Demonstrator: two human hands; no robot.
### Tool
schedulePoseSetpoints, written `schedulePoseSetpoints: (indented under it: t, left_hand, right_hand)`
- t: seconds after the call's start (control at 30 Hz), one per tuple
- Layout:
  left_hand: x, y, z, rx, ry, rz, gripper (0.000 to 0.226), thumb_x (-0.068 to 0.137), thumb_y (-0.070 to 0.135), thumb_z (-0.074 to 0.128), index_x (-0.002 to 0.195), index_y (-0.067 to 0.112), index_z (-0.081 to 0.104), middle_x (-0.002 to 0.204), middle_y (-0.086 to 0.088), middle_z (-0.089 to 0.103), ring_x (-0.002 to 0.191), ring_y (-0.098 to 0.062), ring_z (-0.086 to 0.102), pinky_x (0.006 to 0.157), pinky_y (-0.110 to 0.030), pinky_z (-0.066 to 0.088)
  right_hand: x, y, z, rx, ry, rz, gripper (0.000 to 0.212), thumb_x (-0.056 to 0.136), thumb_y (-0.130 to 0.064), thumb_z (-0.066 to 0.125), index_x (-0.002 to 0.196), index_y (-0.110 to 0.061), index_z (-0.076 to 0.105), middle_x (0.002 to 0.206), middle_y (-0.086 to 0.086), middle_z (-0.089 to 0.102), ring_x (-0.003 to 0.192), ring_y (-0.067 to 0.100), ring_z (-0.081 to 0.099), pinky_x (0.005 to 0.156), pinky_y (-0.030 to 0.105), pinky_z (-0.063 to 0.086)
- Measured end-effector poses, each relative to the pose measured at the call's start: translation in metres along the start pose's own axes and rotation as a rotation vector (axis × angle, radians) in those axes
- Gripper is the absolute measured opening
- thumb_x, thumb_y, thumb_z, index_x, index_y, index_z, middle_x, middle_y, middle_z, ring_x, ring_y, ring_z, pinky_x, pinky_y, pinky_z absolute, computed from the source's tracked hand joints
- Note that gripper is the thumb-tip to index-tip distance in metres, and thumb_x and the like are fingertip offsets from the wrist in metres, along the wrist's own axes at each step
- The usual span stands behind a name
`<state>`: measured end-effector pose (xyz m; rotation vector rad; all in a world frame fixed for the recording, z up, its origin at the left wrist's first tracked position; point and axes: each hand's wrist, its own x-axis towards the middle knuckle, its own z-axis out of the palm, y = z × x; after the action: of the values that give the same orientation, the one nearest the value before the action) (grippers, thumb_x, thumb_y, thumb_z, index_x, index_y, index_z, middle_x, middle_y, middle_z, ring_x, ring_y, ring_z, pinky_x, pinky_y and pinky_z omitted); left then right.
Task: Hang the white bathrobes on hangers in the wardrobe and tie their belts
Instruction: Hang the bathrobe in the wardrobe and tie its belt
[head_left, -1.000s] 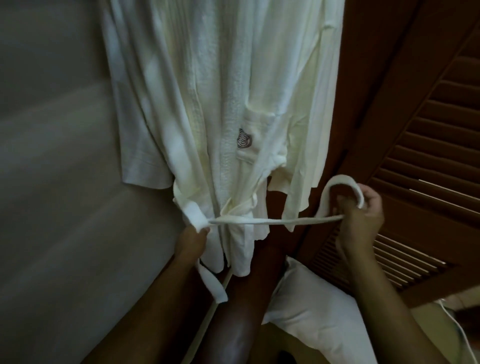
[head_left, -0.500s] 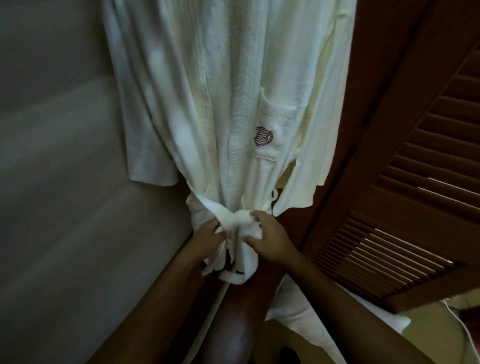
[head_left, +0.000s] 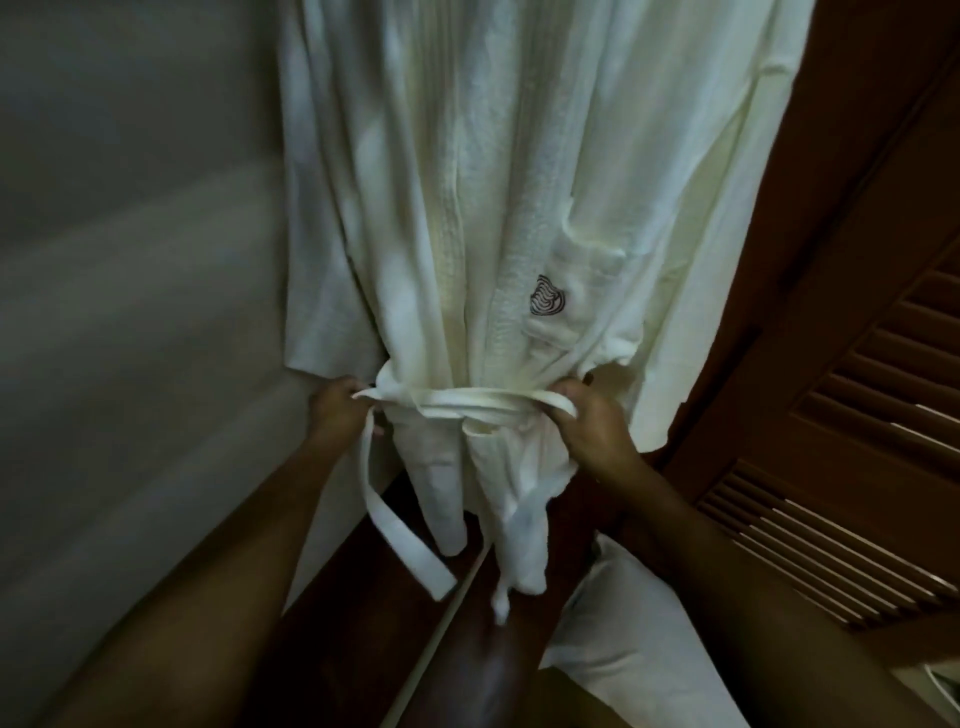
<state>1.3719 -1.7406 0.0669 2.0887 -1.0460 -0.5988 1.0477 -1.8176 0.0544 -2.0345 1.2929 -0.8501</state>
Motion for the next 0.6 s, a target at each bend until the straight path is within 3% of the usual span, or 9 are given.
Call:
schedulePoseSetpoints:
  t: [0.1,0.17,0.23,0.33,0.4,0.5,0.53,0.6]
  left_hand:
    - [0.030,0.001,-0.008,0.095,0.033,-0.032,0.024,0.087,0.011,0.073,0.067,0.014,0.060,0.073,-0.005,0.068,0.047,-0.005,0.062,0.045,-0.013,0.047]
    - [0.043,0.001,-0.005,0.178,0.029,-0.032,0.009,0.087,0.008,0.069,0.079,0.011,0.066,0.087,-0.010,0.072,0.060,-0.014,0.061,0.047,-0.012,0.037]
    - [0.048,-0.004,-0.002,0.199,0.042,-0.060,0.011,0.086,0.004,0.066,0.096,0.005,0.072,0.099,-0.014,0.074,0.072,-0.023,0.064,0.056,-0.019,0.042]
    - [0.049,-0.019,0.003,0.166,0.071,-0.102,0.014,0.088,0.002,0.064,0.101,0.001,0.070,0.105,-0.020,0.072,0.090,-0.033,0.069,0.074,-0.028,0.050]
    - [0.048,-0.027,0.010,0.208,0.093,-0.049,0.017,0.092,0.015,0.062,0.100,0.001,0.067,0.105,-0.021,0.070,0.098,-0.039,0.068,0.077,-0.032,0.046]
    - [0.042,-0.026,0.023,0.334,-0.042,0.003,0.040,0.090,0.033,0.059,0.117,0.004,0.057,0.118,-0.019,0.063,0.112,-0.041,0.062,0.087,-0.045,0.048]
    - [0.047,-0.029,0.029,0.369,-0.073,0.003,0.047,0.087,0.034,0.063,0.126,0.009,0.054,0.125,-0.016,0.060,0.117,-0.039,0.059,0.091,-0.051,0.049]
    - [0.075,-0.050,0.048,0.331,-0.088,0.057,0.062,0.079,0.057,0.065,0.128,0.021,0.055,0.123,-0.009,0.061,0.113,-0.035,0.062,0.090,-0.053,0.054]
  right_hand:
    - [-0.018,0.007,-0.007,-0.037,0.098,0.040,0.028,0.099,-0.049,0.057,0.092,-0.023,0.067,0.079,-0.010,0.066,0.070,0.002,0.059,0.064,0.009,0.040]
    - [-0.035,0.017,-0.003,-0.039,0.120,0.040,0.037,0.098,-0.052,0.048,0.088,-0.021,0.066,0.072,-0.008,0.063,0.065,0.002,0.059,0.059,0.013,0.039]
    - [-0.047,0.024,0.001,-0.051,0.120,0.071,0.036,0.101,-0.049,0.048,0.084,-0.021,0.064,0.067,-0.006,0.061,0.060,0.006,0.059,0.056,0.020,0.042]
    - [-0.052,0.034,-0.002,-0.123,0.115,0.112,0.032,0.105,-0.039,0.050,0.079,-0.023,0.061,0.065,-0.005,0.060,0.060,0.008,0.060,0.057,0.025,0.043]
    - [-0.050,0.038,-0.006,-0.118,-0.006,0.152,0.031,0.104,-0.037,0.054,0.080,-0.020,0.064,0.067,-0.005,0.062,0.062,0.008,0.060,0.059,0.025,0.042]
    - [-0.046,0.035,-0.002,-0.172,-0.452,0.132,0.021,0.090,-0.042,0.074,0.085,-0.022,0.068,0.077,-0.012,0.062,0.066,0.004,0.059,0.060,0.020,0.040]
    - [-0.045,0.034,0.002,-0.216,-0.544,0.131,0.026,0.083,-0.047,0.078,0.097,-0.028,0.068,0.089,-0.016,0.062,0.076,0.002,0.061,0.063,0.016,0.040]
    - [-0.036,0.023,0.004,-0.184,-0.509,0.174,0.055,0.082,-0.048,0.078,0.130,-0.028,0.061,0.117,-0.018,0.057,0.101,0.004,0.062,0.072,0.011,0.042]
